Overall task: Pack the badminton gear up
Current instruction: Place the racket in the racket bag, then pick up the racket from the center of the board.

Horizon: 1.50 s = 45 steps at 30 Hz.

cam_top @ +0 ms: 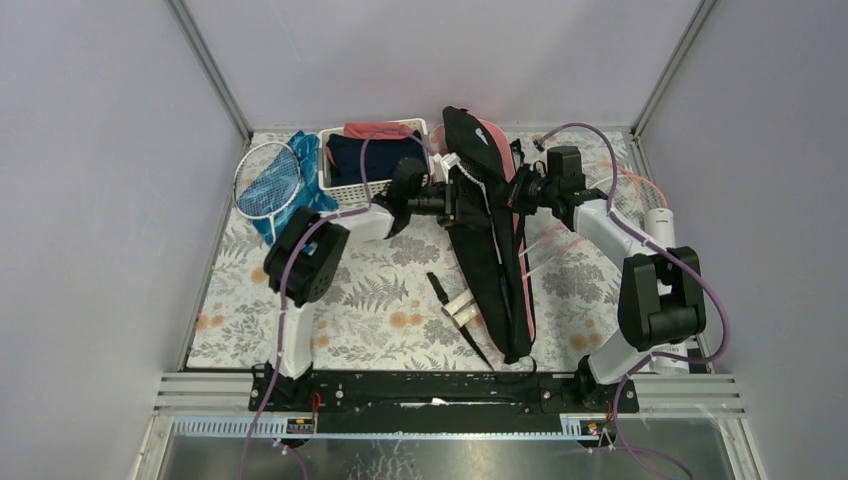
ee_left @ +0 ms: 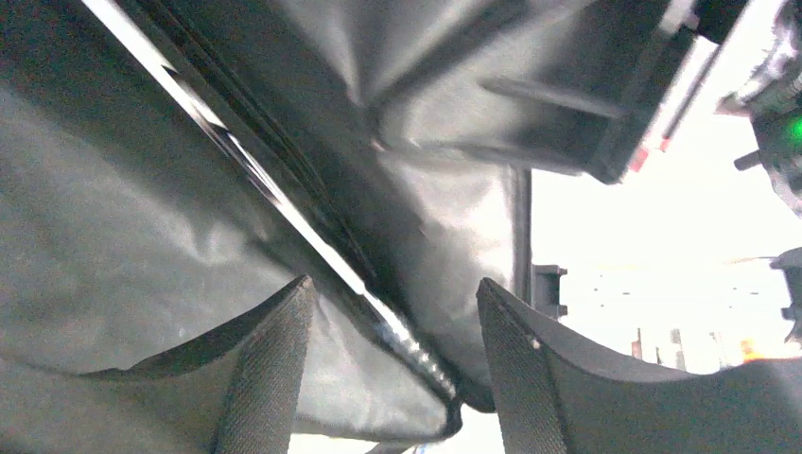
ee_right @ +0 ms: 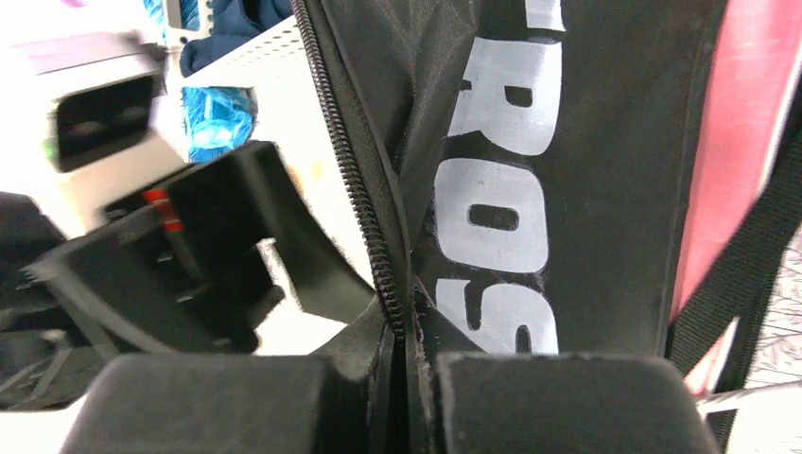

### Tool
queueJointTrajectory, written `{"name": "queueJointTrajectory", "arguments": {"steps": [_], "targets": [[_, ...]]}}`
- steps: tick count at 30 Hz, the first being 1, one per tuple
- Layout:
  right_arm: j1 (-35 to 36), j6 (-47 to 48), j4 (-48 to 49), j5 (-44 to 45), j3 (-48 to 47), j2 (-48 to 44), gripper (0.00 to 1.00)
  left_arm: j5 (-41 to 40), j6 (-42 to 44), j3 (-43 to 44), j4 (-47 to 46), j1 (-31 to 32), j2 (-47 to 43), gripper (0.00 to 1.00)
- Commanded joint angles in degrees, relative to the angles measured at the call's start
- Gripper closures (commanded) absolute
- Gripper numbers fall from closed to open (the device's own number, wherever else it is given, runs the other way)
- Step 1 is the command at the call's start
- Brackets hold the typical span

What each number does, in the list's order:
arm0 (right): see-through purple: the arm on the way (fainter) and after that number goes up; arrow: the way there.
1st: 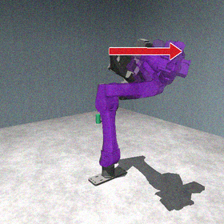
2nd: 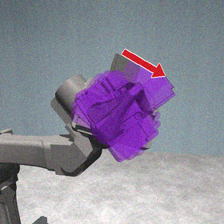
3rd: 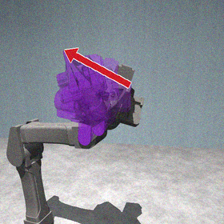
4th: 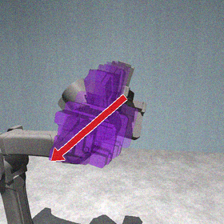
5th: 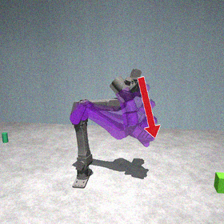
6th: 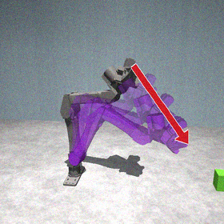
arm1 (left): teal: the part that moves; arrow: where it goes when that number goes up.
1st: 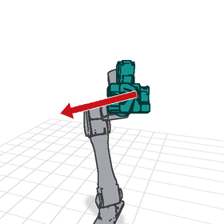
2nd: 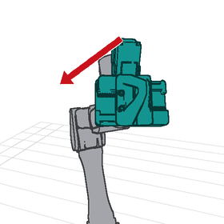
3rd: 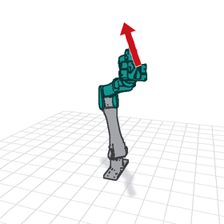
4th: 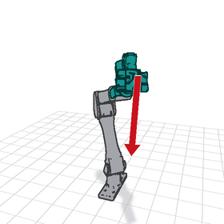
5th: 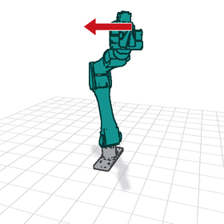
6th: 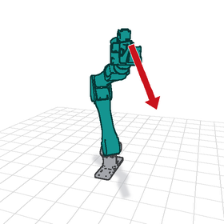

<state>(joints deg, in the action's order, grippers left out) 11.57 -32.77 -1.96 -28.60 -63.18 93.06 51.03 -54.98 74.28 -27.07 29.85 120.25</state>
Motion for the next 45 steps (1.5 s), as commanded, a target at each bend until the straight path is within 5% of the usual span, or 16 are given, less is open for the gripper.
{"name": "queueJointTrajectory", "arguments": {"steps": [1, 5, 14, 20, 27, 32, 45], "targets": [[-1.10, 3.21, -0.36, 4.37, -3.21, -3.31, 1.00, 3.64, 18.75, 0.91, 15.57, -2.11, -6.96, 0.30], [-1.61, 3.93, 0.23, 4.65, -3.56, -3.64, 1.00, 1.71, 35.33, 3.56, 34.61, -5.37, -11.49, 0.27], [-1.73, 5.15, 4.04, 2.85, -1.07, -4.70, 1.00, -22.48, 63.74, 3.81, 63.21, -23.04, -23.48, 0.26], [-1.72, 5.09, 5.44, 1.11, -0.16, -4.73, 1.00, -31.99, 71.22, -2.14, 64.07, -37.44, -27.82, 0.27], [-1.73, 5.28, 5.20, -0.55, 0.89, -5.36, 1.00, -33.06, 74.93, 0.41, 65.52, -47.95, -21.27, 0.28], [-1.73, 5.48, 4.75, -1.54, 1.23, -5.41, 1.00, -34.98, 75.62, 2.62, 65.91, -50.24, -16.35, 0.30], [-1.73, 4.91, 4.81, -3.27, 1.30, -5.28, 1.00, -35.82, 75.22, 5.53, 65.72, -52.93, -9.63, 0.54]]}}
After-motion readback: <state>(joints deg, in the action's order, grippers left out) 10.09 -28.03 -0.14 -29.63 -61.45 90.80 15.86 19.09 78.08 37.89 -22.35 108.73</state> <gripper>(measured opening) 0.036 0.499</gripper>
